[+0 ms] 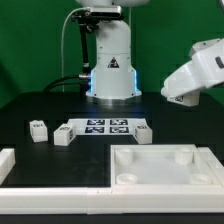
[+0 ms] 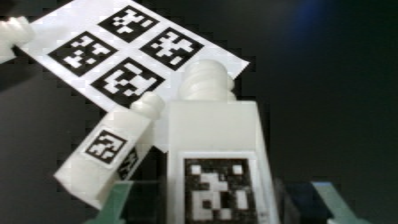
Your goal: Assemble one leg
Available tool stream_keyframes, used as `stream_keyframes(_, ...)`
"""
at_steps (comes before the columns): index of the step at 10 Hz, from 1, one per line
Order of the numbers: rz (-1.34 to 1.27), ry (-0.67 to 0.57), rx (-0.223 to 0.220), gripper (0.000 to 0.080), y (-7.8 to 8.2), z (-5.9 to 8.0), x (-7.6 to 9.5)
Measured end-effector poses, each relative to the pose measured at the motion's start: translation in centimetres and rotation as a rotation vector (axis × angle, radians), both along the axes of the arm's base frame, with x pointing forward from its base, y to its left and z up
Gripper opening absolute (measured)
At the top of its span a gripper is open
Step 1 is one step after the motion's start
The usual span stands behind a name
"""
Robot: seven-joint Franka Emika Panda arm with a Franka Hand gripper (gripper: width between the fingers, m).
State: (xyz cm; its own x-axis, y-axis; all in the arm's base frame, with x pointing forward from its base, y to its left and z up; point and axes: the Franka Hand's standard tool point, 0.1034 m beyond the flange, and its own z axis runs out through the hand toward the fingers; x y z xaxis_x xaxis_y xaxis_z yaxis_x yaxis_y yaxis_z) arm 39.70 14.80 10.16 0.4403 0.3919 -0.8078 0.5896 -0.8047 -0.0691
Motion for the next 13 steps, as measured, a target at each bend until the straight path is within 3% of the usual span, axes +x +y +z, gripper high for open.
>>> stream_keyframes(1,-0.003,-0.059,0.037,0.0291,0.3,-0.7,0.9)
stream_keyframes(4,-0.013,-0.344,0.186,0.0291,-0.2,-0.5,2.2)
stream_keyframes(6,-0.096,-0.526,0.223,0.0291,-2.4,1.0,4.0)
stream_keyframes(8,-0.296,-0.677,0.216,0.0291,-4.1,1.9,4.9)
stream_keyframes(9,-0.353,-0.699,0.188,0.0291,-4.6,2.2,4.7)
stream_keyframes(10,-0.347,-0.797,0.270,0.0291,-4.4,2.1,5.8)
stream_keyframes(11,-0.344,-0.886,0.322,0.0291,-4.2,2.1,5.6)
stream_keyframes(13,-0.343,-0.984,0.383,0.0291,-3.9,1.9,5.7)
